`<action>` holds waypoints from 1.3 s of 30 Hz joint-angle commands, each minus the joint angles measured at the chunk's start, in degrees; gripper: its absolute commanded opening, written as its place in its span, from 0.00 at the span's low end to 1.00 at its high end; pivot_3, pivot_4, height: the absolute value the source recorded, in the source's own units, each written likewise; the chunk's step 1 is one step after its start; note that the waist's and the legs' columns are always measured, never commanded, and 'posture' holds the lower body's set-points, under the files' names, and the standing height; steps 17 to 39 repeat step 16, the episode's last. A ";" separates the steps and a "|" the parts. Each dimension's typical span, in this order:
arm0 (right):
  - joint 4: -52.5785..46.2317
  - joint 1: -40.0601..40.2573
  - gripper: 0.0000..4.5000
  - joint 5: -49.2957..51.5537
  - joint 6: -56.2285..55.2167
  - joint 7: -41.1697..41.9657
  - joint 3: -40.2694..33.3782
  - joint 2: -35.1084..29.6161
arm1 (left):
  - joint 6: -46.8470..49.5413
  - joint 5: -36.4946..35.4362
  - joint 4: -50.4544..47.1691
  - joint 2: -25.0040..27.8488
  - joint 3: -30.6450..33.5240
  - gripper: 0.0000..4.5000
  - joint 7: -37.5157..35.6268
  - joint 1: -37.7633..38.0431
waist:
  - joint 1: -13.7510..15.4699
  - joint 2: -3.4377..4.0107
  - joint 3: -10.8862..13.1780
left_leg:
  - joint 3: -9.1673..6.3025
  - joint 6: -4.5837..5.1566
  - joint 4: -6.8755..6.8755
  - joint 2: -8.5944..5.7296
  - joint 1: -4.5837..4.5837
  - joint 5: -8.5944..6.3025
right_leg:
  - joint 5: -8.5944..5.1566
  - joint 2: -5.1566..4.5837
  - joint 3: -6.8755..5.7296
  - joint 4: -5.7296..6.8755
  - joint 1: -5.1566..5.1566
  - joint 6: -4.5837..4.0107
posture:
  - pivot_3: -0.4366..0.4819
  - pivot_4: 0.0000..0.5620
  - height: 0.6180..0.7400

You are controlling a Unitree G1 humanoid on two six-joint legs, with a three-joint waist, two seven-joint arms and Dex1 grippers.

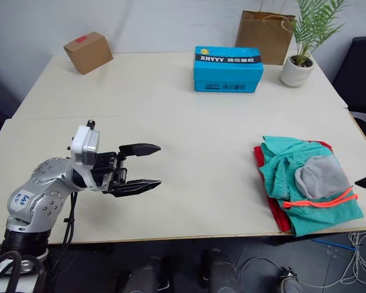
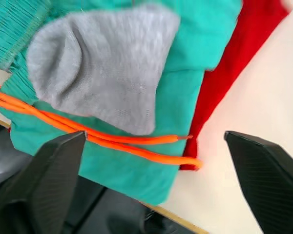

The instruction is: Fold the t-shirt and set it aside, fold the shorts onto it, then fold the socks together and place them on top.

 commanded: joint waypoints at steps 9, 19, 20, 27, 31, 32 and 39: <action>-24.91 5.75 0.99 2.08 -31.10 -20.89 -1.98 44.56 | -14.14 18.01 10.05 4.47 6.09 1.00 10.76 10.78 | 1.26 -0.53 0.12 | -0.64 -0.44 -0.22 0.00 0.16 0.01 | 0.01 0.75 0.69 0.05 -0.13 -0.22 | 0.48 0.27 1.00; -13.37 3.15 0.99 -0.17 -46.72 -21.02 0.22 53.28 | -17.90 20.43 10.04 6.06 7.77 1.00 10.67 17.57 | 1.63 -0.51 0.13 | -0.26 0.19 0.08 -0.21 0.18 -0.34 | 0.17 0.26 0.76 0.01 -0.05 -0.04 | 0.48 0.27 1.00; -13.37 3.15 0.99 -0.17 -46.72 -21.02 0.22 53.28 | -17.90 20.43 10.04 6.06 7.77 1.00 10.67 17.57 | 1.63 -0.51 0.13 | -0.26 0.19 0.08 -0.21 0.18 -0.34 | 0.17 0.26 0.76 0.01 -0.05 -0.04 | 0.48 0.27 1.00; -13.37 3.15 0.99 -0.17 -46.72 -21.02 0.22 53.28 | -17.90 20.43 10.04 6.06 7.77 1.00 10.67 17.57 | 1.63 -0.51 0.13 | -0.26 0.19 0.08 -0.21 0.18 -0.34 | 0.17 0.26 0.76 0.01 -0.05 -0.04 | 0.48 0.27 1.00; -13.37 3.15 0.99 -0.17 -46.72 -21.02 0.22 53.28 | -17.90 20.43 10.04 6.06 7.77 1.00 10.67 17.57 | 1.63 -0.51 0.13 | -0.26 0.19 0.08 -0.21 0.18 -0.34 | 0.17 0.26 0.76 0.01 -0.05 -0.04 | 0.48 0.27 1.00; -13.37 3.15 0.99 -0.17 -46.72 -21.02 0.22 53.28 | -17.90 20.43 10.04 6.06 7.77 1.00 10.67 17.57 | 1.63 -0.51 0.13 | -0.26 0.19 0.08 -0.21 0.18 -0.34 | 0.17 0.26 0.76 0.01 -0.05 -0.04 | 0.48 0.27 1.00; -13.37 3.15 0.99 -0.17 -46.72 -21.02 0.22 53.28 | -17.90 20.43 10.04 6.06 7.77 1.00 10.67 17.57 | 1.63 -0.51 0.13 | -0.26 0.19 0.08 -0.21 0.18 -0.34 | 0.17 0.26 0.76 0.01 -0.05 -0.04 | 0.48 0.27 1.00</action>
